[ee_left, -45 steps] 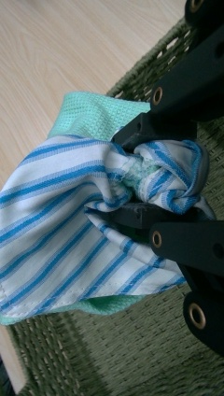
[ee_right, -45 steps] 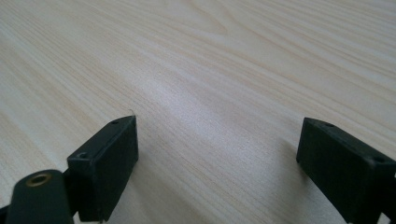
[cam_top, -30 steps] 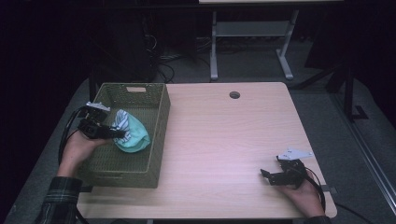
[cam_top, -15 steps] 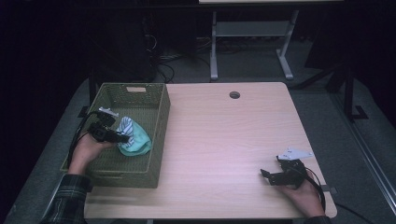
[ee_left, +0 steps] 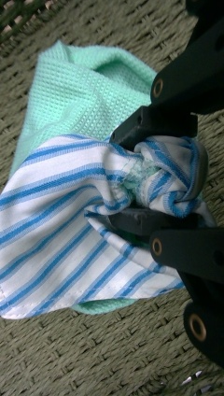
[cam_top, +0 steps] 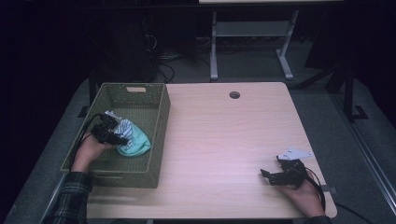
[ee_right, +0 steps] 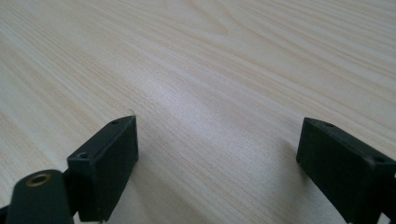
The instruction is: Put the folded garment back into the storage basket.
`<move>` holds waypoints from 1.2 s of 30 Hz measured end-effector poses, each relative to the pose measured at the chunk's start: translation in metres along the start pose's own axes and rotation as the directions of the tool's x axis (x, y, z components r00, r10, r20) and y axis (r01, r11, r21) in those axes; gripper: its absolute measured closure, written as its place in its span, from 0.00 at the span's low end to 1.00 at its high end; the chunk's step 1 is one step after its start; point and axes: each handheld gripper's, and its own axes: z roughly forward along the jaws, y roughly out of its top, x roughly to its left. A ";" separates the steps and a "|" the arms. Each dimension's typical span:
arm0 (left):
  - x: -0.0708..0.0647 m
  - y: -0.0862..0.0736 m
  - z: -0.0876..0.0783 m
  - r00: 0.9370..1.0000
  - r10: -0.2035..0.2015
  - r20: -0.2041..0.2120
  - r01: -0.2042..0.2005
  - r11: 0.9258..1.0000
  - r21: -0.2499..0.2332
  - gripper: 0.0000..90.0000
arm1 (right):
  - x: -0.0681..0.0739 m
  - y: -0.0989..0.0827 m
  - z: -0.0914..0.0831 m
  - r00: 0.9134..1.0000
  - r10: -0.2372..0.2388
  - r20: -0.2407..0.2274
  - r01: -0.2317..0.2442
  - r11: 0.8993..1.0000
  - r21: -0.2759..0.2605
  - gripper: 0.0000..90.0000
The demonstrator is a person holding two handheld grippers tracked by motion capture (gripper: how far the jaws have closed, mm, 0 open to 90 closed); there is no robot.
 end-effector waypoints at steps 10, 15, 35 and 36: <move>0.001 -0.001 0.005 1.000 0.003 -0.026 -0.003 1.000 0.000 0.32 | 0.000 0.000 0.000 1.000 0.000 0.000 0.000 1.000 0.000 0.14; 0.000 -0.001 -0.006 0.999 -0.018 -0.028 0.016 0.998 -0.056 0.17 | 0.000 0.000 0.000 1.000 0.000 0.000 0.000 1.000 0.000 0.14; -0.042 0.032 -0.049 1.000 -0.005 -0.007 0.004 0.976 -0.217 0.14 | 0.000 0.000 0.000 1.000 0.002 -0.001 -0.002 1.000 0.002 0.13; -0.044 0.033 -0.049 1.000 -0.008 -0.007 0.006 0.975 -0.221 0.14 | 0.000 0.000 0.000 1.000 -0.001 -0.002 0.001 1.000 0.002 0.13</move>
